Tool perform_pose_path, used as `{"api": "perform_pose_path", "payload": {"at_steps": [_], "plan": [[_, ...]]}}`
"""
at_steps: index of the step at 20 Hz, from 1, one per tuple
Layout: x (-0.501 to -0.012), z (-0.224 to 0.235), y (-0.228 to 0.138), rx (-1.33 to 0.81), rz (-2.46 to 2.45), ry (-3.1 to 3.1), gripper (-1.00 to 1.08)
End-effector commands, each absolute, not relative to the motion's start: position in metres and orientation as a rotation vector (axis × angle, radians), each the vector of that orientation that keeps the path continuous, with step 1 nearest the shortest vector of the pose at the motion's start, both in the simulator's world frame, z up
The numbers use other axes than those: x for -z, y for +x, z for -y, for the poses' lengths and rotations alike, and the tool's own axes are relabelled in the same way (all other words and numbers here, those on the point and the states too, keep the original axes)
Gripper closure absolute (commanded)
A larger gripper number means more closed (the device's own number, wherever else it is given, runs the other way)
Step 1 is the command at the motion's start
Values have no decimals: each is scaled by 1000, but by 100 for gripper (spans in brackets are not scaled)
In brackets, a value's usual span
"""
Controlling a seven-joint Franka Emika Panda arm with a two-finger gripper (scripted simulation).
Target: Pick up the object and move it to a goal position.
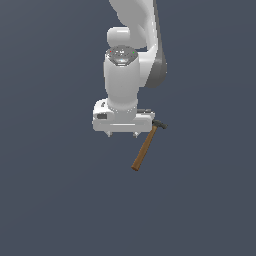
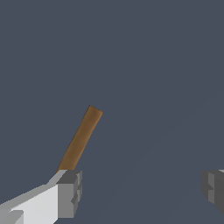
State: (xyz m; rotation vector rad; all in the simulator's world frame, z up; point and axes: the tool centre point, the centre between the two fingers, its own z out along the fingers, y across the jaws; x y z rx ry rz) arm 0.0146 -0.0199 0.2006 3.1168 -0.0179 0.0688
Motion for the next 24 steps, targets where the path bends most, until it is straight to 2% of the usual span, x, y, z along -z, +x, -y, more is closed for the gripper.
{"api": "perform_pose_path", "payload": {"at_steps": [1,11,24], "plan": [[-201,20,15,-69,18,3117,-92],[-189,61,9,-41,74,3097,-92],[-174,40,3,-41,170,3102,-92]]}}
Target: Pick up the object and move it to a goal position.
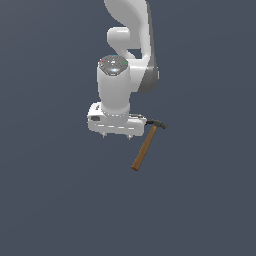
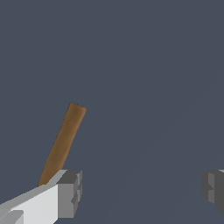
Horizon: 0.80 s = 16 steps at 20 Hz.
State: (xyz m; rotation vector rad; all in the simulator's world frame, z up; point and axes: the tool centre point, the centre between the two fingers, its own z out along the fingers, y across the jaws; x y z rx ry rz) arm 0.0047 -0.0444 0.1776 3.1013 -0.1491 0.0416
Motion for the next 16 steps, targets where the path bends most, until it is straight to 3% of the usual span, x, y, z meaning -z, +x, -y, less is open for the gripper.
{"api": "perform_pose_path", "payload": {"at_steps": [1,16], "plan": [[-171,36,2,-40,188,3103,-92],[-112,-36,-37,-22,592,3077,-92]]}}
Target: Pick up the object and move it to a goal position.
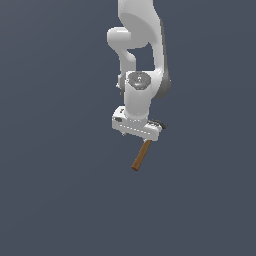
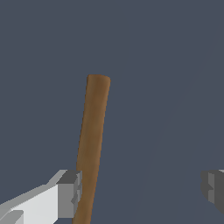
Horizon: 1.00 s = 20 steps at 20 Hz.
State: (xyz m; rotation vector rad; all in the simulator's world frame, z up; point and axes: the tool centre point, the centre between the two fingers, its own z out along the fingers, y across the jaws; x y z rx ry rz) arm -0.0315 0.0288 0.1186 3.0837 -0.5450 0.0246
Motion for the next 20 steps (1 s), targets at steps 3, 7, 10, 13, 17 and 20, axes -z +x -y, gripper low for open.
{"api": "perform_pose_path", "payload": {"at_steps": [3,7,10,13,17,20], "plan": [[-101,-50,-47,-17,680,3062,-92],[-87,-66,-60,-11,783,3040,-92],[-80,-74,-69,-7,844,3025,-92],[-74,-81,-75,-4,891,3012,-92],[-69,-87,-81,-1,933,3000,-92],[-67,-89,-84,0,948,2995,-92]]}}
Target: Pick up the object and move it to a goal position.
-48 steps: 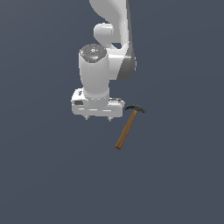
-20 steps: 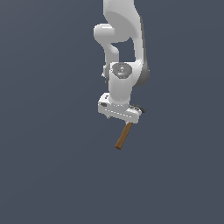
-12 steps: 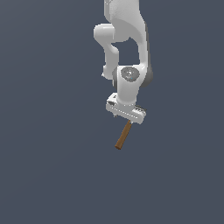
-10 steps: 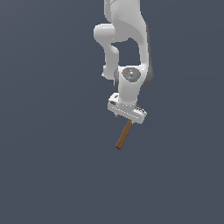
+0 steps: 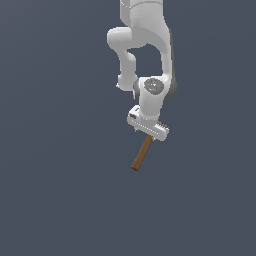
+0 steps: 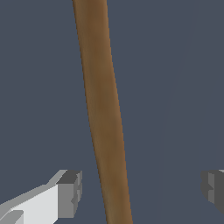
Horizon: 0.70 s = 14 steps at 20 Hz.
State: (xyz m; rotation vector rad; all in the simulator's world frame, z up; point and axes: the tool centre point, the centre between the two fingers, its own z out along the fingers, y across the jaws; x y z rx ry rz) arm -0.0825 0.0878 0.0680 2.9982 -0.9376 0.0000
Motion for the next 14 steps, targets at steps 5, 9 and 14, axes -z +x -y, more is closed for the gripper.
{"api": "perform_pose_path", "payload": {"at_steps": [5,9,14], "plan": [[-66,-89,-84,0,946,2996,-92],[-57,-89,-84,0,947,2995,-92],[-33,-89,-85,0,949,2995,-92]]}}
